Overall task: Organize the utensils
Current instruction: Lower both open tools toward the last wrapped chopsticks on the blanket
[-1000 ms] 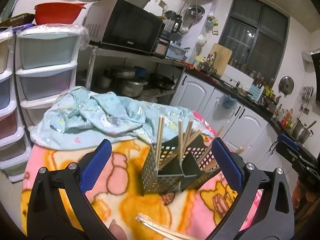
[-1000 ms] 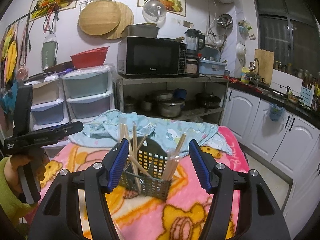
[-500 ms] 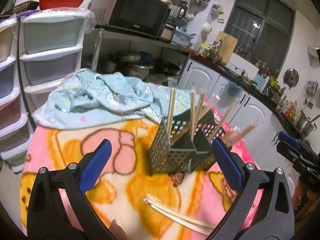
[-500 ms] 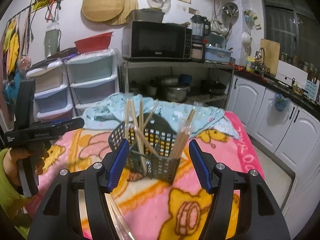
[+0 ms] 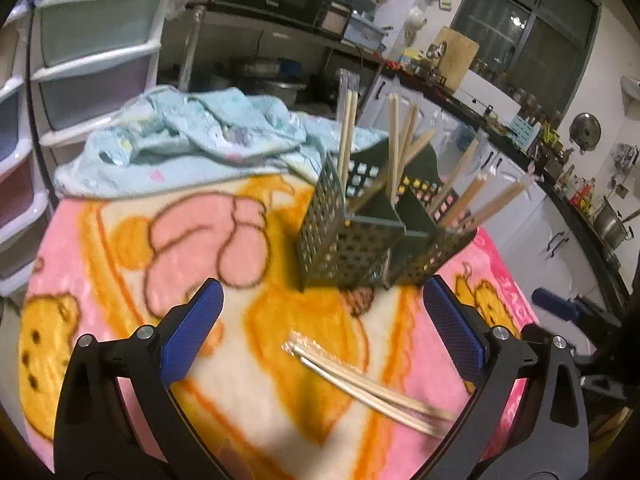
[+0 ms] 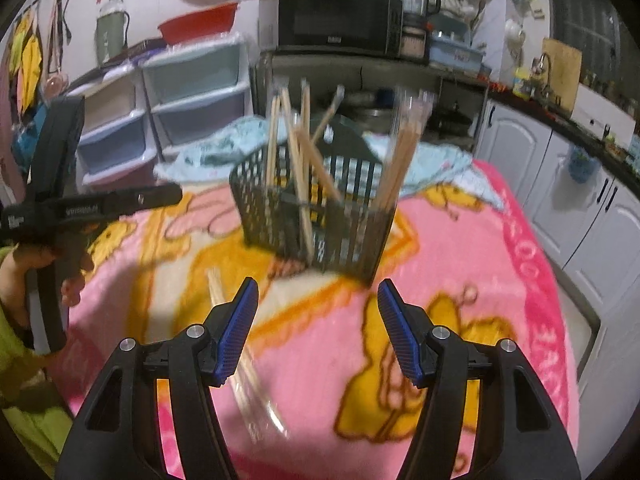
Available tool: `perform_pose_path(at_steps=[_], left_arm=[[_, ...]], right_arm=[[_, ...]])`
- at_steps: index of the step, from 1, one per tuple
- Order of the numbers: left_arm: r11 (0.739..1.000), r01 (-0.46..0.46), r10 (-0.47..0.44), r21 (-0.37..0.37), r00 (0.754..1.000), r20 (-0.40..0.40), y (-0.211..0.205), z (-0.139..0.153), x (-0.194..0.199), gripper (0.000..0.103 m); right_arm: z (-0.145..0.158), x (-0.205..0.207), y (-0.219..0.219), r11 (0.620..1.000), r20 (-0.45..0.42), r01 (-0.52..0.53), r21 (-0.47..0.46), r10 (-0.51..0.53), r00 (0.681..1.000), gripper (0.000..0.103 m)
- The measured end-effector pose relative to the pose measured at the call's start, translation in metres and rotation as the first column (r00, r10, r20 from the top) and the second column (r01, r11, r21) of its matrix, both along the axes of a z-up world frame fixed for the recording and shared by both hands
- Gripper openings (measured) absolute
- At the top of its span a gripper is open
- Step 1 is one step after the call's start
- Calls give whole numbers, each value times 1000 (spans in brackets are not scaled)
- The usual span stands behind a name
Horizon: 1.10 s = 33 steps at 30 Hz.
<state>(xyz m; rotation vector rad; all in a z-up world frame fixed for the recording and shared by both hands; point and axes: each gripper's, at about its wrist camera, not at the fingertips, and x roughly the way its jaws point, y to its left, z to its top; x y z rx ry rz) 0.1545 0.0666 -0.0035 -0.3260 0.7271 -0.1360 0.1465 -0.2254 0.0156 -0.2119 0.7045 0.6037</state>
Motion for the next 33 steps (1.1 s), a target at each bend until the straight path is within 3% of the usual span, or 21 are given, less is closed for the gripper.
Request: perform_pose_path(at_steps=[4, 10, 19, 33], left_arm=[[1000, 20, -20, -5, 999, -34, -5, -10, 1, 90], [999, 47, -48, -15, 995, -87, -13, -29, 2, 79], [998, 52, -57, -33, 984, -169, -9, -60, 7, 67], [996, 65, -78, -67, 974, -212, -4, -86, 22, 55]], right_arm=[[-20, -7, -3, 1000, -54, -12, -27, 11, 999, 59], [-47, -23, -3, 997, -160, -61, -52, 52, 986, 44], [-79, -43, -3, 992, -302, -113, -52, 92, 949, 35], [-101, -51, 3, 993, -377, -117, -35, 95, 921, 26]])
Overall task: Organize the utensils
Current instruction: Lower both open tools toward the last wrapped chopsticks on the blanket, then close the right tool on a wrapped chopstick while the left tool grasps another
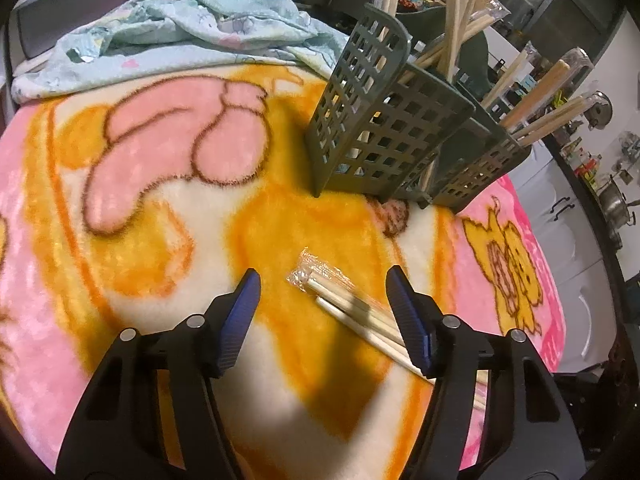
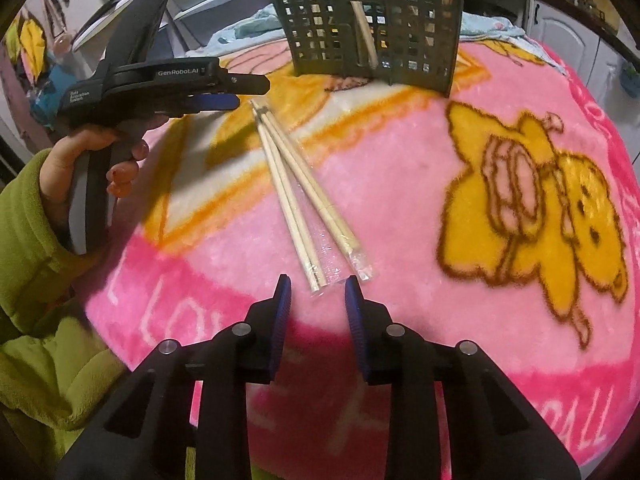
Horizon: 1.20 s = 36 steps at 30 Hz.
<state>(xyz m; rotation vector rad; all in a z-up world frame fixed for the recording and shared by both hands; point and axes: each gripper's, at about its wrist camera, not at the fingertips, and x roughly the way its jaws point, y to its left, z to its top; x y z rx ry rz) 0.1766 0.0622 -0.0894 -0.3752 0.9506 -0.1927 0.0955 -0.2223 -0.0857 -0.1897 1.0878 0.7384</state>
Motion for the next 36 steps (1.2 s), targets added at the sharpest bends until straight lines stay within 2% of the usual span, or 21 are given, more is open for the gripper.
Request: perform_pose_path(at_steps=[3, 5, 9, 10, 11, 16, 27, 36], left_arm=[[1000, 6, -6, -7, 1000, 0, 0, -2, 5, 49], [1000, 9, -9, -3, 1000, 1, -1, -2, 6, 41], [999, 15, -15, 30, 1000, -4, -3, -3, 9, 30], [999, 13, -12, 42, 1000, -6, -3, -4, 10, 21], [999, 9, -8, 53, 1000, -8, -2, -5, 10, 18], [999, 11, -11, 49, 1000, 4, 4, 0, 9, 4], [999, 17, -15, -36, 998, 57, 15, 22, 2, 1], [999, -12, 15, -44, 997, 71, 27, 30, 2, 1]], right_arm=[[-2, 3, -1, 1000, -8, 5, 4, -5, 1000, 20], [-3, 5, -2, 1000, -12, 11, 9, -11, 1000, 18], [-4, 5, -2, 1000, -13, 9, 12, -9, 1000, 16], [-4, 5, -2, 1000, -12, 8, 10, -8, 1000, 16], [-3, 4, -2, 1000, -10, 6, 8, -6, 1000, 15], [-3, 4, -2, 1000, -7, 9, 7, -8, 1000, 13], [-1, 5, -2, 1000, 13, 22, 1, -22, 1000, 9], [1, 7, -5, 999, 30, 51, -5, -51, 998, 6]])
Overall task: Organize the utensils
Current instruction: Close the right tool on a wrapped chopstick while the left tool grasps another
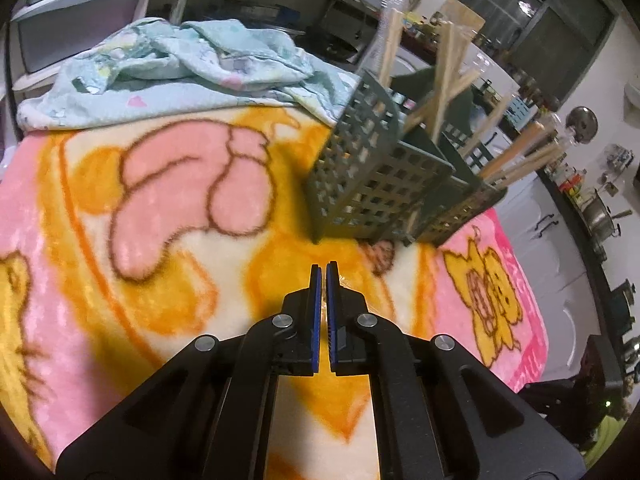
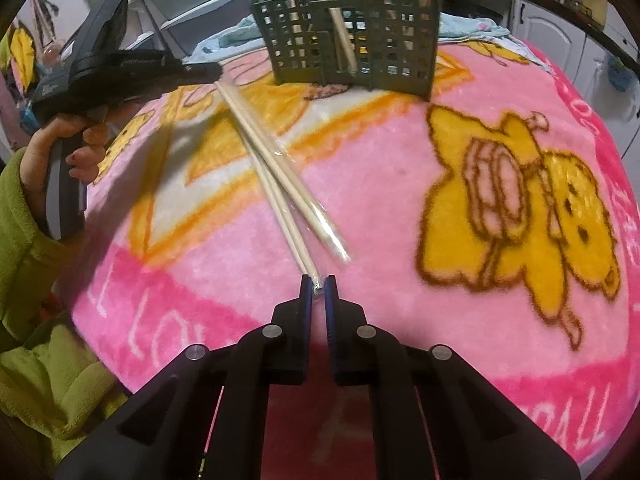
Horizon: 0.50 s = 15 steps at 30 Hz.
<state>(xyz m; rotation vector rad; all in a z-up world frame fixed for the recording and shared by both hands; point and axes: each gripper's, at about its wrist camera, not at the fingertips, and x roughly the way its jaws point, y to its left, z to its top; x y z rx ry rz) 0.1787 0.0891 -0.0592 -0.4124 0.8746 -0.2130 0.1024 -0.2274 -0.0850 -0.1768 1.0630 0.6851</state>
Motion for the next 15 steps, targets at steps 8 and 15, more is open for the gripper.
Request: perform_pose_path(at_steps=[8, 15], left_arm=[[999, -43, 44, -18, 997, 61, 18, 24, -5, 1], [1000, -18, 22, -25, 983, 183, 12, 71, -15, 0]], right_arm=[[25, -1, -6, 1000, 98, 3, 15, -4, 995, 6], [66, 6, -13, 997, 192, 12, 76, -27, 981, 6]])
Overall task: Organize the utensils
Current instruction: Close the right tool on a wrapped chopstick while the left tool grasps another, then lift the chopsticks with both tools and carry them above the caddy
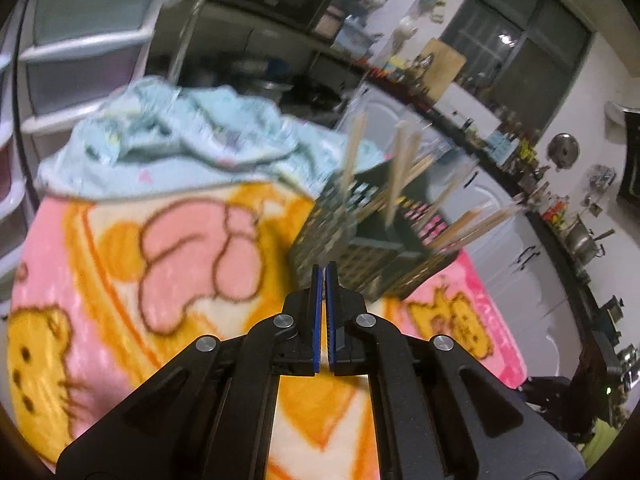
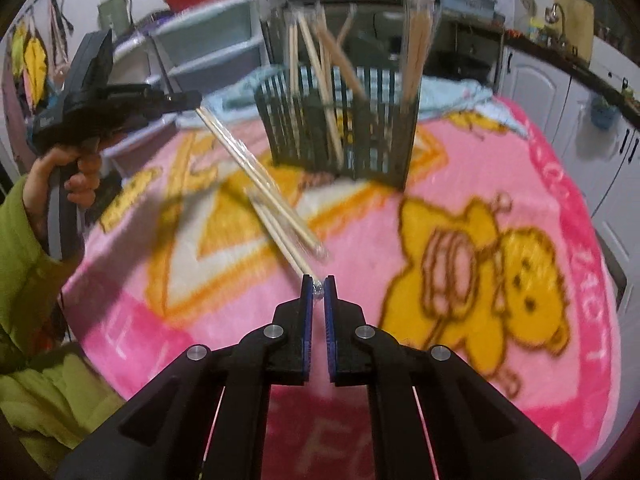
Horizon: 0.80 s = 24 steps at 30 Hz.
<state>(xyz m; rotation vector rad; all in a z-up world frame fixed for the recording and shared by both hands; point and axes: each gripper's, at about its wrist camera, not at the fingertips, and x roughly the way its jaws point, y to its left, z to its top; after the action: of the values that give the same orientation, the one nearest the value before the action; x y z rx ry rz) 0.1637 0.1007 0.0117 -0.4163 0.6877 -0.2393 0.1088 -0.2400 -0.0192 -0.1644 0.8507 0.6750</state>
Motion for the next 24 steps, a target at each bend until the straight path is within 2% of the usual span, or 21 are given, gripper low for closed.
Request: perform_pose_path(at_steps=[6, 14, 24], left_arm=[[998, 62, -63, 17, 991, 117, -22, 48, -6, 0], [989, 134, -146, 68, 966, 213, -51, 91, -11, 0], [985, 143, -169, 99, 927, 336, -60, 150, -14, 0]], right_arm=[[47, 1, 9, 998, 113, -38, 52, 32, 993, 5], [113, 10, 22, 988, 259, -112, 108, 80, 963, 5], [181, 13, 14, 982, 399, -131, 135, 67, 914, 5]])
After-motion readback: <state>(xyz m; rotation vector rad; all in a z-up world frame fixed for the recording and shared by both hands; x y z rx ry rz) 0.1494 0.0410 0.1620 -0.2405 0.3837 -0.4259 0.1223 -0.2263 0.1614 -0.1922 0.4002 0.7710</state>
